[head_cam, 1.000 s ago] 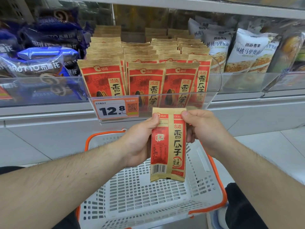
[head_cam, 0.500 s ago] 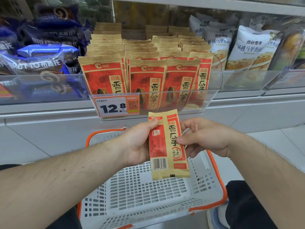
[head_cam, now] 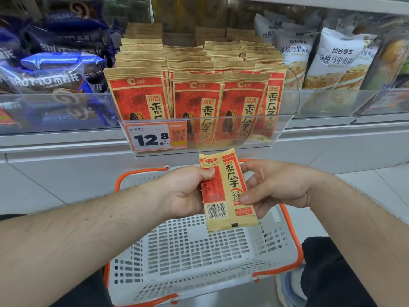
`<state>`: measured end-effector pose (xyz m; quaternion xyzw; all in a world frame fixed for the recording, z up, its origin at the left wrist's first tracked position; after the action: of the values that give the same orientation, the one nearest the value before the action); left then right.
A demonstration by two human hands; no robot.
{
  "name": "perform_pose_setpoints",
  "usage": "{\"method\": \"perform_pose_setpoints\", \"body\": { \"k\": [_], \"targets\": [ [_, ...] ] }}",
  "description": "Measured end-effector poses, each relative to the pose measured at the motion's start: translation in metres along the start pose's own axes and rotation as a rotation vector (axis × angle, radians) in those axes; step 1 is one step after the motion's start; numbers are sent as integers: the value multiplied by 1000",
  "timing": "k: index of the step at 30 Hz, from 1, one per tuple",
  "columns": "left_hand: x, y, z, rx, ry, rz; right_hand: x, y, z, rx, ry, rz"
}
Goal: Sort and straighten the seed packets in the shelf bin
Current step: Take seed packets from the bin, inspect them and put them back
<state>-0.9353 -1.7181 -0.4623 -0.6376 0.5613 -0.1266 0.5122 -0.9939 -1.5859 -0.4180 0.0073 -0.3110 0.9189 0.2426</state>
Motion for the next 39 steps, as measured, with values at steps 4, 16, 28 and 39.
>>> {"method": "perform_pose_setpoints", "body": {
  "k": [4,16,28,39],
  "targets": [
    [1,3,0,-8,34,-6,-2,2,2,-2,0,-43],
    [0,1,-6,-189,381,18,-26,2,19,124,-310,-162],
    [-13,-5,-7,-284,448,180,-4,7,25,294,-105,-472],
    [-24,-8,-8,-248,222,450,-10,8,31,404,137,-343]
  ]
}}
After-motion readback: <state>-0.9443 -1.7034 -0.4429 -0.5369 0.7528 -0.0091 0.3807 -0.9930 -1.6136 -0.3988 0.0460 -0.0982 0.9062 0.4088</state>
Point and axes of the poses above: each hand's wrist, its own y-axis towards the middle knuckle, its own x-axis out of the back of the hand, z = x × y, the point moved 6 cm from there along y, towards the middle knuckle, and after that the axes turned 7 degrees about x, right-handed, at the moved point
